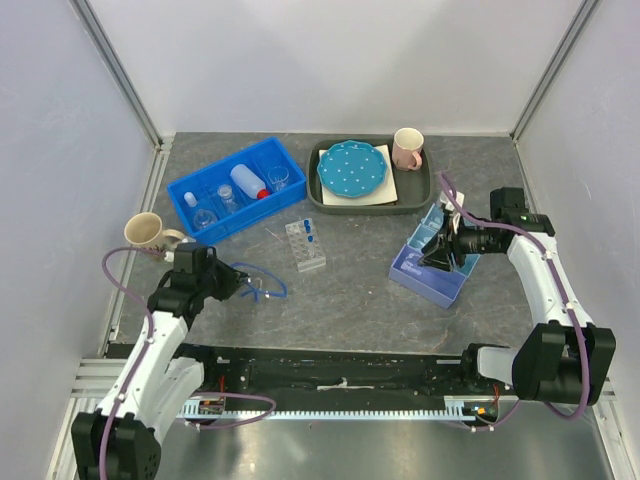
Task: Organize the chemistry lab equipment
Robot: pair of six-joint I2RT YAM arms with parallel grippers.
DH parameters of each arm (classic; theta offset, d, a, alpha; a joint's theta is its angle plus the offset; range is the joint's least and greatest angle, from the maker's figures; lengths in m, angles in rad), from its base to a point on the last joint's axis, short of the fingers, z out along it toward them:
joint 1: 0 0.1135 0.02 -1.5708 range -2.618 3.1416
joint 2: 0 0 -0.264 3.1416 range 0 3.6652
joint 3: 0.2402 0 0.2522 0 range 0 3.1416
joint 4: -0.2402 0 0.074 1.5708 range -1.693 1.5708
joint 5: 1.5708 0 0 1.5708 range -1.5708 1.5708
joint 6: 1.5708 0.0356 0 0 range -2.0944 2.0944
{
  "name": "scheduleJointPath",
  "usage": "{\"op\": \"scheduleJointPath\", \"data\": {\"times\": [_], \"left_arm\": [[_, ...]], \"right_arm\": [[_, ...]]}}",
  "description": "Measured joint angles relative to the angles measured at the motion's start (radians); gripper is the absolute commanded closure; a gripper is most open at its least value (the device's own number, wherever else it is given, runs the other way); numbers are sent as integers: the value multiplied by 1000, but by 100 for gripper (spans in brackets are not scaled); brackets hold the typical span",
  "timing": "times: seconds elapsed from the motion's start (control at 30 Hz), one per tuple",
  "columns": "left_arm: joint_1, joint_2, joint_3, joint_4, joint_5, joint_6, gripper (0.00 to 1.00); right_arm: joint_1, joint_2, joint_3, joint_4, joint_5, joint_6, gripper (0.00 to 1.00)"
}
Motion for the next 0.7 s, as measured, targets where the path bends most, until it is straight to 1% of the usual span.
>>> {"op": "scheduleJointPath", "data": {"times": [0.1, 0.17, 0.27, 0.33, 0.37, 0.5, 0.6, 0.7], "left_arm": [[0, -67, -28, 70, 118, 29, 98], [0, -90, -45, 114, 185, 38, 98], [0, -101, -70, 194, 284, 40, 98], [0, -97, -85, 244, 334, 40, 98], [0, -95, -91, 267, 353, 39, 98], [-7, -72, -100, 363, 418, 39, 98], [-30, -52, -99, 437, 452, 37, 98], [-67, -41, -99, 491, 466, 33, 98]], "right_arm": [[29, 2, 8, -39, 18, -34, 48], [76, 10, 29, -64, 37, -46, 45], [209, 26, 84, -82, 82, -45, 40], [315, 32, 122, -79, 106, -23, 38], [360, 33, 138, -72, 112, -11, 35], [562, 46, 174, 27, 193, 125, 33], [726, 83, 183, 151, 262, 265, 33], [813, 145, 203, 240, 301, 391, 33]]}}
